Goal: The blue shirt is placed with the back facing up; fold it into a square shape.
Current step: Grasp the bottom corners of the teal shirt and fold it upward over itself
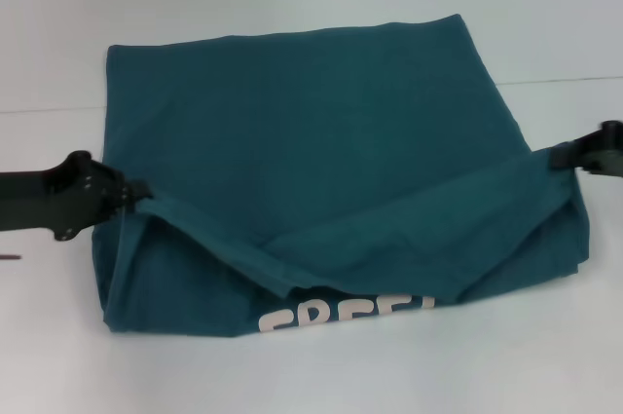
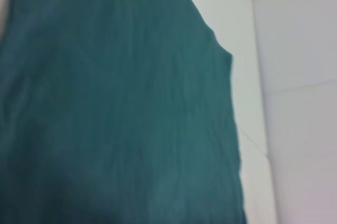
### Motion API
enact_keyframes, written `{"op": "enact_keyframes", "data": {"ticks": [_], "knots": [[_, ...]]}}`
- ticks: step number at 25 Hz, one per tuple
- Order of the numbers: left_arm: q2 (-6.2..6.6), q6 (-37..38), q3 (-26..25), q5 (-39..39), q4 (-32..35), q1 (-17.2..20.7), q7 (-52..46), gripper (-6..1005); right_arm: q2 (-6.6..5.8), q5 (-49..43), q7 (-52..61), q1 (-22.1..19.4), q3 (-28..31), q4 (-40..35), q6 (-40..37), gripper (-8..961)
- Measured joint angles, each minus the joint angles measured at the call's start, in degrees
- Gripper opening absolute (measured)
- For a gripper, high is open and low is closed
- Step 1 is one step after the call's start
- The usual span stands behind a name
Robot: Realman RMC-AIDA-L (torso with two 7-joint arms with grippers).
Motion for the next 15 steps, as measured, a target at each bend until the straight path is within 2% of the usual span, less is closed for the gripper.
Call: {"op": "enact_keyframes", "data": {"ticks": [6,11,15], "knots": [[-0.76,-11.22,3.86,-0.04,-3.8,-2.15,2.2,28,3.53,-0.1,-0.38,1.52,-9.9,0.48,13.01,57],[-1.29,-14.16,5.84,-0.07,-2.82,-2.65,2.18,29,4.17,-0.05,0.21,2.37,-12.86,0.48,18.32,58],[-0.97,-15.1,5.92,0.05,-2.19,-3.14,1.95,29,4.16,-0.01,0.5,3.28,-12.95,0.48,20.81,60]]}}
